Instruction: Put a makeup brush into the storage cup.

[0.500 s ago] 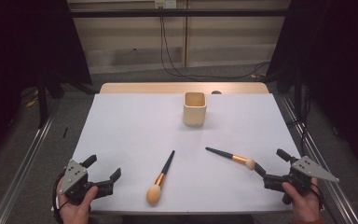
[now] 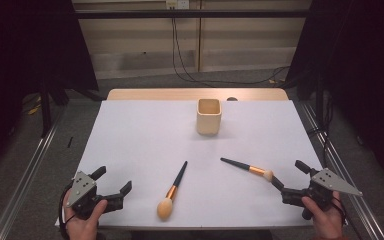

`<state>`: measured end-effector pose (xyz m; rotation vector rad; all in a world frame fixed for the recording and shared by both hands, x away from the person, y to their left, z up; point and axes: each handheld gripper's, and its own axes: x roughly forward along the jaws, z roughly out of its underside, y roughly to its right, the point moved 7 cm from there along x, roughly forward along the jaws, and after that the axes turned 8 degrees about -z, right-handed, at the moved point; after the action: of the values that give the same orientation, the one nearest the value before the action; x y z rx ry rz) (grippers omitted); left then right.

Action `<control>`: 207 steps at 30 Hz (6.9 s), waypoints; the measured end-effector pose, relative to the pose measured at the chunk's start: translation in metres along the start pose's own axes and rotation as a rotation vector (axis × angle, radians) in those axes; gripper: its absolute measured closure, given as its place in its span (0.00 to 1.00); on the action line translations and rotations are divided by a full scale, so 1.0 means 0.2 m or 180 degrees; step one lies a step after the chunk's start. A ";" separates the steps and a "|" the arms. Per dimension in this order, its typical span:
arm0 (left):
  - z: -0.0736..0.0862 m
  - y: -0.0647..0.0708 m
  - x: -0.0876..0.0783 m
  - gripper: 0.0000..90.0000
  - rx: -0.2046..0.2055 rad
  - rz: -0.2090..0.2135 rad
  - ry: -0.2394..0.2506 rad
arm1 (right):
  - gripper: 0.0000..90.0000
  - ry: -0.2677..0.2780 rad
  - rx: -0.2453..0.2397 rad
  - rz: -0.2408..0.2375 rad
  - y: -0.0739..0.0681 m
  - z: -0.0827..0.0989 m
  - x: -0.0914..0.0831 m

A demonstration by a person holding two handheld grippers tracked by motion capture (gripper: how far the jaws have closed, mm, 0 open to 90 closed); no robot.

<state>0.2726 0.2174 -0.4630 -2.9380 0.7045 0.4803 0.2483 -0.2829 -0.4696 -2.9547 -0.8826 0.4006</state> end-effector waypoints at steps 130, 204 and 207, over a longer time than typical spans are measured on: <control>-0.07 0.52 0.47 0.12 0.0573 0.0627 -0.2996 | 0.00 -0.0173 -0.0163 -0.0203 -0.05 0.03 0.04; 0.05 0.56 0.47 0.71 0.0788 0.0682 -0.3548 | 0.00 -0.0201 -0.0171 -0.0223 -0.06 0.03 0.05; 0.04 0.55 0.47 0.71 0.0745 0.0677 -0.3506 | 0.00 -0.0202 -0.0168 -0.0226 -0.06 0.03 0.05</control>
<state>0.3005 0.0795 -0.5008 -1.9023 0.7802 1.6663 0.2485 -0.2678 -0.4774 -2.9627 -1.0170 0.4775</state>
